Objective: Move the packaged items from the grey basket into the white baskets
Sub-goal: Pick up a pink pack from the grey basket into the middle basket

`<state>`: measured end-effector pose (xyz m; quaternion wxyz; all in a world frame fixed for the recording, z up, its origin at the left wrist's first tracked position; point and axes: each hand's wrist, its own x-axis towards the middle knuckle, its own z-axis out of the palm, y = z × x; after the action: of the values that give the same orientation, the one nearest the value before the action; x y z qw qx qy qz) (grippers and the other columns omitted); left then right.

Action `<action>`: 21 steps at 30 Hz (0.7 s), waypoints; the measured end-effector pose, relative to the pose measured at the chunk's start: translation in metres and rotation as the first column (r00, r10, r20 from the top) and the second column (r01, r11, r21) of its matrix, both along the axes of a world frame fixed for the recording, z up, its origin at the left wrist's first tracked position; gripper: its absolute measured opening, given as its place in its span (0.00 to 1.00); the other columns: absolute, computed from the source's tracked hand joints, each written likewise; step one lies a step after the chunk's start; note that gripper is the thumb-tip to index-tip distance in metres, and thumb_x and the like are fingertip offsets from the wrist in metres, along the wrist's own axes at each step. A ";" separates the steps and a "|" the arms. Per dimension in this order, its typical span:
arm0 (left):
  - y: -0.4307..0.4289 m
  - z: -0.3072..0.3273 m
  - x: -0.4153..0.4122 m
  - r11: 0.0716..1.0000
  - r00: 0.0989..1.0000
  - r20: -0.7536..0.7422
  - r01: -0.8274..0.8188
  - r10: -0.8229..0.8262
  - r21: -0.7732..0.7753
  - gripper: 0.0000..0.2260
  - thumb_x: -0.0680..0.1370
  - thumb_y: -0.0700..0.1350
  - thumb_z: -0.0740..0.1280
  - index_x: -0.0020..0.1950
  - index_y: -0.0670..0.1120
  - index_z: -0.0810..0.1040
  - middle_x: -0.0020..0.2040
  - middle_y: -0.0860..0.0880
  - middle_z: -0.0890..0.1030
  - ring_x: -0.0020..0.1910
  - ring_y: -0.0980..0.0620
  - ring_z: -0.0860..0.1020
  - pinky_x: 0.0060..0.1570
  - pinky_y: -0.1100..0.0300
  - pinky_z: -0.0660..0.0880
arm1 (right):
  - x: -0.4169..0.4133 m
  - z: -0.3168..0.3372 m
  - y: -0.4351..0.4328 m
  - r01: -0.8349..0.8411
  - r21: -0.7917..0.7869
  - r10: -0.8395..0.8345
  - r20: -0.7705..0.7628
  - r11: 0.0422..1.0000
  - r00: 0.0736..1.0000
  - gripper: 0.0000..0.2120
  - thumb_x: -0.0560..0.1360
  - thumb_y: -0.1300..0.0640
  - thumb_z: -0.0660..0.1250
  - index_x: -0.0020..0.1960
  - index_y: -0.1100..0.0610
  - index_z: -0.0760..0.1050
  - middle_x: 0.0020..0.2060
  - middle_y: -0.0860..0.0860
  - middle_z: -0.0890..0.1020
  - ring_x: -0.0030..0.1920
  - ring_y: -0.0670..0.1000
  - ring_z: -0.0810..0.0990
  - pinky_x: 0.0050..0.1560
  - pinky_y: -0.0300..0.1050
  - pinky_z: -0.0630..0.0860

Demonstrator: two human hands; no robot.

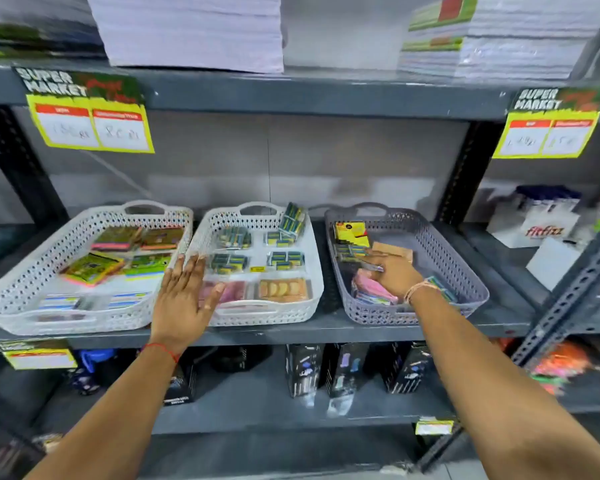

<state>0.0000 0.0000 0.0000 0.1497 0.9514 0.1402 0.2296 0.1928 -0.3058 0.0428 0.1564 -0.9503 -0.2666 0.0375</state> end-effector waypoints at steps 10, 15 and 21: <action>0.014 -0.021 0.007 0.994 0.996 0.034 -0.086 0.083 0.075 0.44 0.73 0.69 0.38 0.68 0.36 0.68 0.68 0.37 0.69 0.72 0.41 0.59 0.71 0.49 0.49 | 0.031 -0.016 -0.014 0.089 -0.096 -0.103 -0.156 0.991 0.982 0.20 0.70 0.64 0.72 0.61 0.61 0.76 0.59 0.58 0.81 0.59 0.56 0.78 0.63 0.45 0.71; 0.013 -0.023 0.009 0.994 0.995 0.039 -0.095 0.093 0.061 0.44 0.73 0.69 0.38 0.67 0.36 0.68 0.68 0.36 0.70 0.72 0.40 0.59 0.70 0.50 0.49 | 0.034 -0.016 -0.013 0.063 -0.162 -0.088 -0.150 0.985 0.985 0.24 0.67 0.61 0.74 0.62 0.60 0.75 0.58 0.59 0.80 0.57 0.58 0.77 0.58 0.45 0.73; 0.013 -0.021 0.008 0.995 0.996 0.038 -0.078 0.075 0.065 0.44 0.73 0.70 0.38 0.68 0.36 0.68 0.69 0.37 0.69 0.72 0.41 0.59 0.71 0.49 0.50 | 0.033 -0.013 -0.015 0.120 -0.057 -0.128 -0.171 0.991 0.977 0.24 0.63 0.64 0.77 0.58 0.62 0.77 0.57 0.59 0.79 0.49 0.53 0.74 0.51 0.42 0.71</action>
<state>0.0080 0.0135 -0.0214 0.1118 0.9456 0.1662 0.2564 0.2257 -0.3208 0.0294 0.1591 -0.9615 -0.1911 0.1169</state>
